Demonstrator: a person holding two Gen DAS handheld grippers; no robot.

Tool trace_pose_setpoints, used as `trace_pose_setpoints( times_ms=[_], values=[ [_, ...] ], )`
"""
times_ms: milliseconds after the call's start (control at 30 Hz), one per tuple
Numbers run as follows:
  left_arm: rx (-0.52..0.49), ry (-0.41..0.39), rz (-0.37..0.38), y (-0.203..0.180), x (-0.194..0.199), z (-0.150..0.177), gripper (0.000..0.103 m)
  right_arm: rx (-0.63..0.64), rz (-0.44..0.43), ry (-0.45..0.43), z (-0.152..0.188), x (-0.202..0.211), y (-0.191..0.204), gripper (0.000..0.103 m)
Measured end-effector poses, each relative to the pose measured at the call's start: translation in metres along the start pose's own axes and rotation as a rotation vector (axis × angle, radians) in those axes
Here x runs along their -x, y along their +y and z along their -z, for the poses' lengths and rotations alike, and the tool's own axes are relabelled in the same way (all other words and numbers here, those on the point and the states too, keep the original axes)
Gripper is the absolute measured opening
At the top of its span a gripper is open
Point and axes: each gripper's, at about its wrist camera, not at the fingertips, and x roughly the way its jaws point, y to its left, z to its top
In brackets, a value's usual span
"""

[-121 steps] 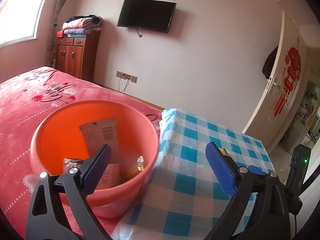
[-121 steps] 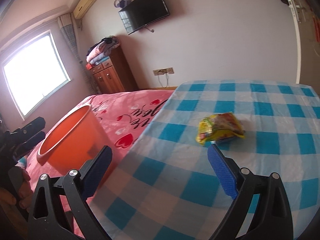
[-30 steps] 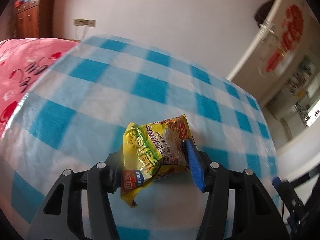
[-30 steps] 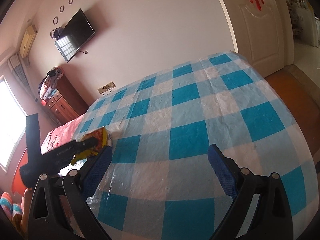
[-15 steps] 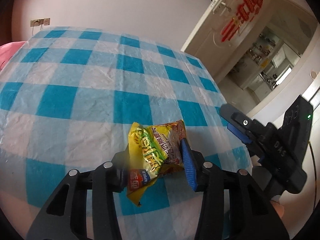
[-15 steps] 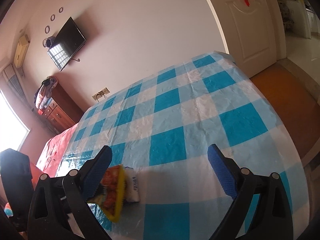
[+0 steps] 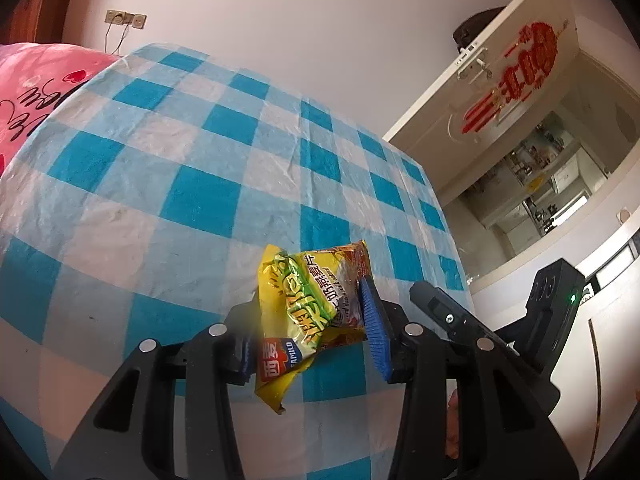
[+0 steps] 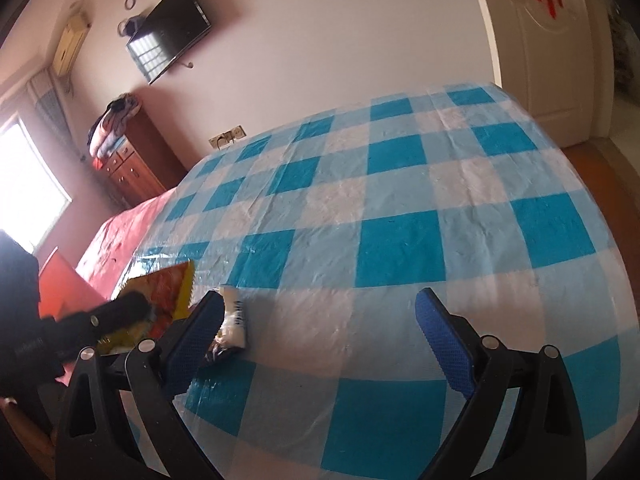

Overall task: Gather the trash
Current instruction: 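Reach the right tool toward the yellow-orange bread bag while the left tool holds the snack bag, then grasp the bread bag with the right tool and lift it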

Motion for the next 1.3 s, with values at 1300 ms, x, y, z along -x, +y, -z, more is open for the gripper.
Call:
trace_pose_setpoints(
  times_ms=[1300],
  values=[
    [0.008, -0.118, -0.121, 0.078, 0.068, 0.006, 0.039, 0.390, 0.110, 0.166, 0.027, -0.055, 0.106, 0.081]
  ],
)
